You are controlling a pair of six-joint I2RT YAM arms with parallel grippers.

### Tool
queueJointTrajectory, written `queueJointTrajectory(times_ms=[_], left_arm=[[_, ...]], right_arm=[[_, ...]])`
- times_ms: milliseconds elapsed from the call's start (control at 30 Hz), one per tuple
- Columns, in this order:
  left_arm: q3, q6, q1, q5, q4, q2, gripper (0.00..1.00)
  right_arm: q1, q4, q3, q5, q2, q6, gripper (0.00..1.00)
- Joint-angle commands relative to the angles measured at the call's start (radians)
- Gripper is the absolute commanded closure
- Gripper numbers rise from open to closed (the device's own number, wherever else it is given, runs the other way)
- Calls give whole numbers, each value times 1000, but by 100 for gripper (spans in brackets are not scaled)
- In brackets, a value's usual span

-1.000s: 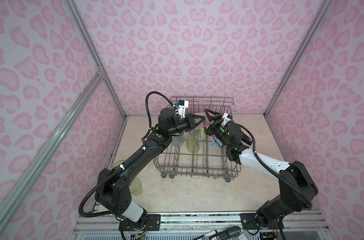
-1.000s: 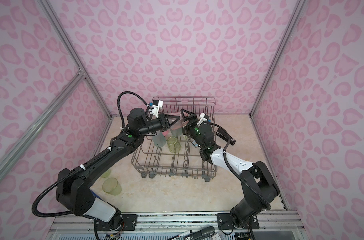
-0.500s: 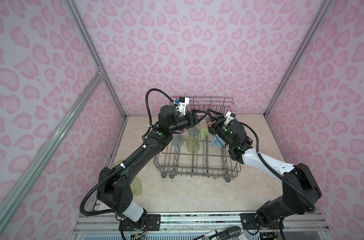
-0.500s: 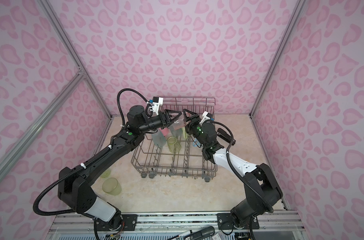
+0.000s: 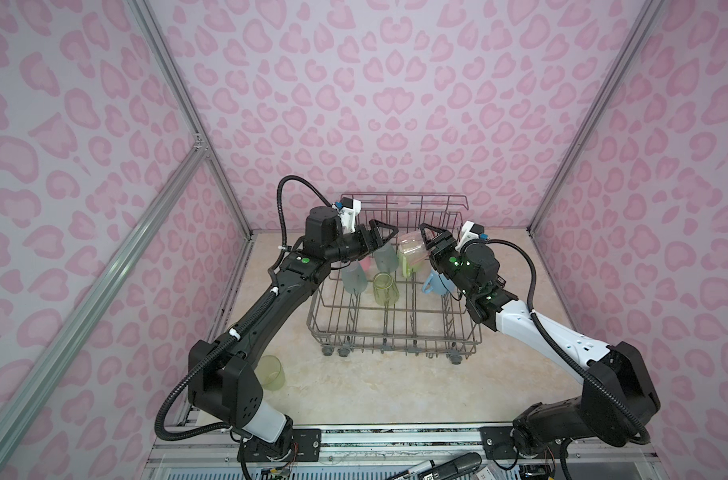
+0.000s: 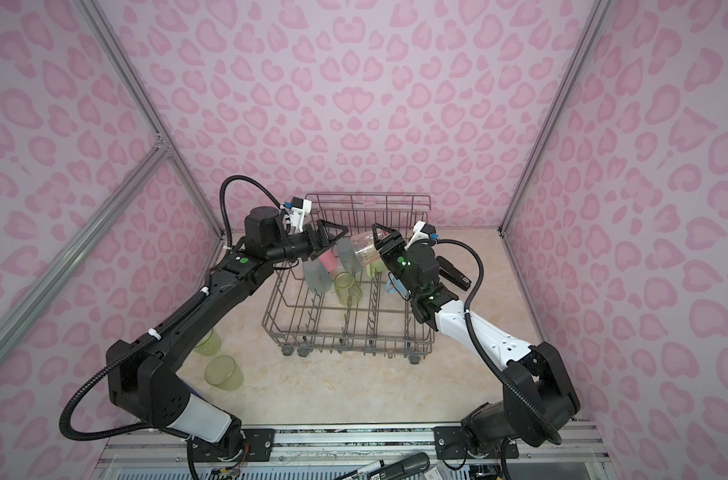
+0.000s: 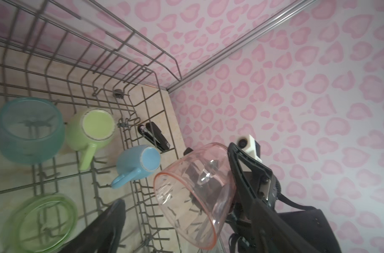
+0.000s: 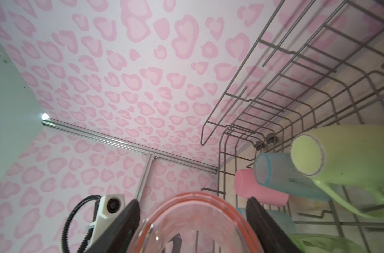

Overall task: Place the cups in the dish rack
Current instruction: 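Open the left gripper and draw it back while the right gripper carries the cup, then lower the pink-rimmed cup into the rack beside the light-blue mug with the right gripper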

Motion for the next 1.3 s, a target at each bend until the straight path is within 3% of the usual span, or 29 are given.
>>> queueJointTrajectory(times_ms=[0,233,433,600,800,1033,1267], left_arm=[[11,147,30,-87,-211,-38,1],[-30,299,76,-289,-382,-91,2],[-125,387,74,-519,-435,-154,2],[-170,408,75,-547,-459,-196,2],[-202,395,74,-497,-449,-234,2],[-211,394,75,-508,-432,-274,1],[-211,391,75,-516,-436,-274,2]], right_arm=[[23,-157,-1,99,-26,-253,43],[169,-331,32,416,-19,-593,43],[255,-316,18,619,57,-699,42],[300,-288,29,736,130,-761,42],[306,-242,27,763,200,-783,41],[317,-139,3,807,275,-833,40],[320,-113,-8,798,345,-807,38]])
